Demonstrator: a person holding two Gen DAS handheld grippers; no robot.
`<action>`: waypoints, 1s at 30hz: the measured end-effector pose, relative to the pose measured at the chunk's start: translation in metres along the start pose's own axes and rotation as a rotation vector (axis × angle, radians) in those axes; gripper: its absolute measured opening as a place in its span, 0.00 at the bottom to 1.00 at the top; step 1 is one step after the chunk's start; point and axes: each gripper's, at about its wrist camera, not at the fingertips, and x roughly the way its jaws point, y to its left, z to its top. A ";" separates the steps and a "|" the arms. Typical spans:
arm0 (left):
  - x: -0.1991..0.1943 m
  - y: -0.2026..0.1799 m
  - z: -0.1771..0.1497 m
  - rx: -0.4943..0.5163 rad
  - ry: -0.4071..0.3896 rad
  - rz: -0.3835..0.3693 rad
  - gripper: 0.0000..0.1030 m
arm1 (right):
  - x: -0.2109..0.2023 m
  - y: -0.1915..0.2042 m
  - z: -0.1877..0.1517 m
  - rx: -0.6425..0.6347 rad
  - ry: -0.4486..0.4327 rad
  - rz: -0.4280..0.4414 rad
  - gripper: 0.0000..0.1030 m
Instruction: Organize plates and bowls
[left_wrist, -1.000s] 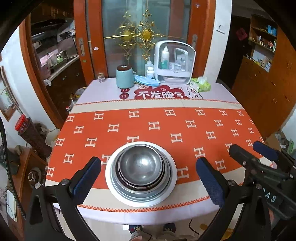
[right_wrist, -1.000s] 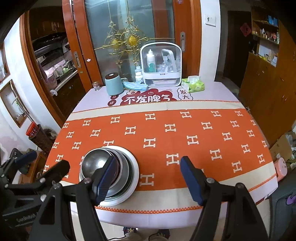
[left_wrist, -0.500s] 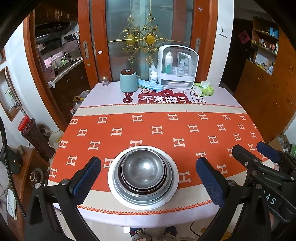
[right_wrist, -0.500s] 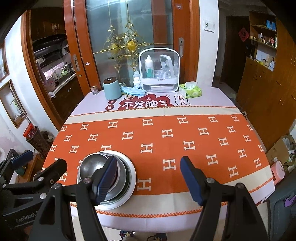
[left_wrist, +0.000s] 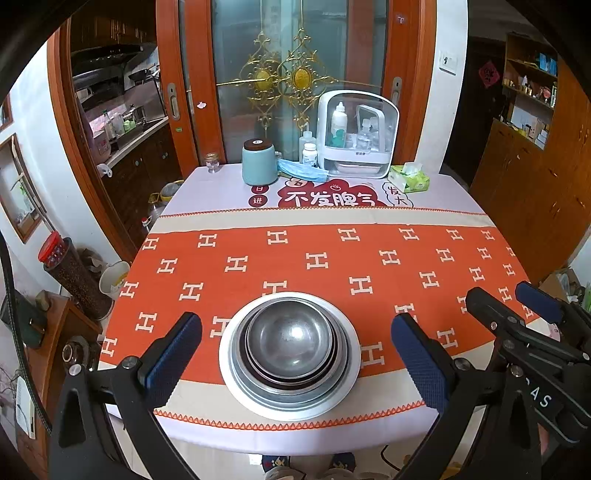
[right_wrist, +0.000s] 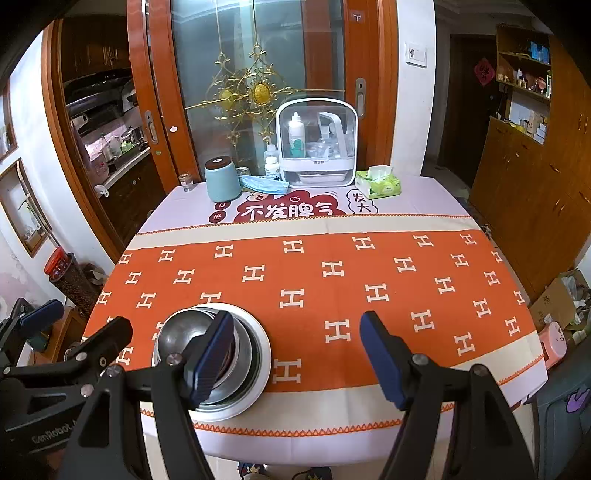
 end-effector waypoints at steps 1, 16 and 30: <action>0.000 0.000 0.000 -0.001 0.001 0.000 0.99 | 0.000 0.000 0.000 0.000 0.000 0.000 0.70; 0.003 0.005 -0.004 0.003 0.014 -0.007 0.99 | 0.001 0.000 0.000 0.001 0.001 -0.001 0.70; 0.003 0.009 -0.007 0.005 0.034 -0.018 0.99 | 0.003 -0.001 -0.007 0.004 0.005 -0.005 0.70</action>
